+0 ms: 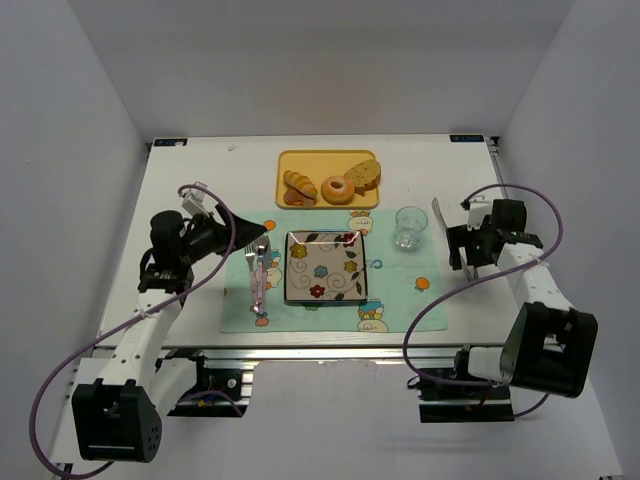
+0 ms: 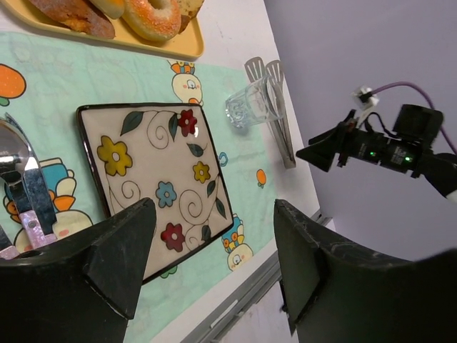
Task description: Place the bread
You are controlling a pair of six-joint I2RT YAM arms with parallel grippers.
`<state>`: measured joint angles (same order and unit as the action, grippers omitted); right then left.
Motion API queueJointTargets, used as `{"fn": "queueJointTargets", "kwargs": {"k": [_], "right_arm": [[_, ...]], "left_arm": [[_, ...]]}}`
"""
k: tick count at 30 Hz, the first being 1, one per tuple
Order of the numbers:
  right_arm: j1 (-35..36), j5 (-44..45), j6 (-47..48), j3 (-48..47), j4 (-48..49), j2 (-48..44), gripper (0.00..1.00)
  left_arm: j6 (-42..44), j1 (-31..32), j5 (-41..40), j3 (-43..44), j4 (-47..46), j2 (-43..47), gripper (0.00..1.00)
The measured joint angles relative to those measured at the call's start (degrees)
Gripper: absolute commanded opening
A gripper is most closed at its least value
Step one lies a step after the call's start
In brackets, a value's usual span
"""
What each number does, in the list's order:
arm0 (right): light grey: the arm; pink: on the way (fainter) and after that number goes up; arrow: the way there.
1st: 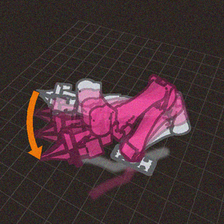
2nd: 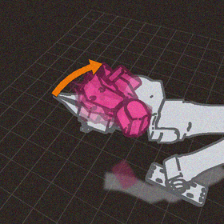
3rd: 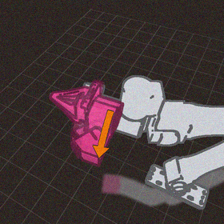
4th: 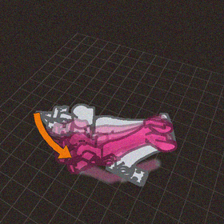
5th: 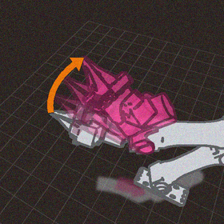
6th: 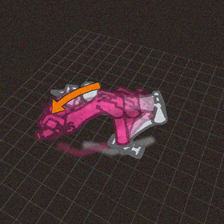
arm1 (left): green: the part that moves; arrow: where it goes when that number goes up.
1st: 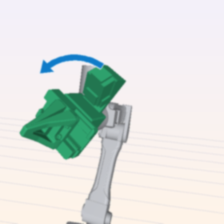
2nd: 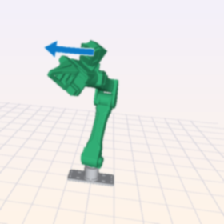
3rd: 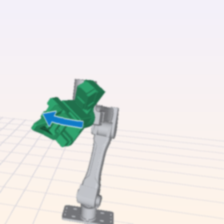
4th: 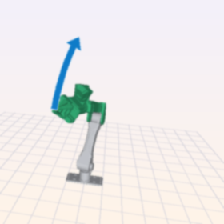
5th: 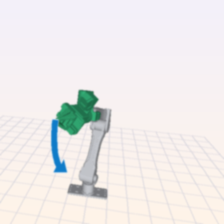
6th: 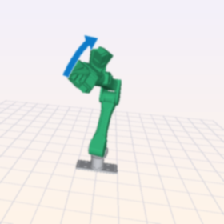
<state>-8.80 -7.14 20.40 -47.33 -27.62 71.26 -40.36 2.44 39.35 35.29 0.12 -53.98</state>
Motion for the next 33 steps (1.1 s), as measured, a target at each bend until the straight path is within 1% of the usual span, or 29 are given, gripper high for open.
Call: {"fn": "queueJointTargets", "kwargs": {"k": [6, 13, 24, 33], "right_arm": [[-0.5, 1.1, 3.5, 0.8, 3.5, 8.5, 0.85], [-3.7, 0.9, 4.5, -4.6, 6.2, 16.3, 0.84], [-4.3, -2.9, 6.0, -7.0, 8.1, 22.8, 0.81], [-4.3, -3.5, 6.5, -7.2, 9.7, 23.7, 0.78]], "left_arm": [[0.7, 0.0, -0.7, 0.1, 2.1, 0.3, 0.78], [0.9, 0.0, -1.9, 0.3, 3.3, 0.3, 0.78], [-0.4, 0.0, -2.8, 0.9, 2.5, -1.2, 0.78], [-0.9, 0.0, -2.9, 1.4, 1.8, -2.4, 0.78]]}}
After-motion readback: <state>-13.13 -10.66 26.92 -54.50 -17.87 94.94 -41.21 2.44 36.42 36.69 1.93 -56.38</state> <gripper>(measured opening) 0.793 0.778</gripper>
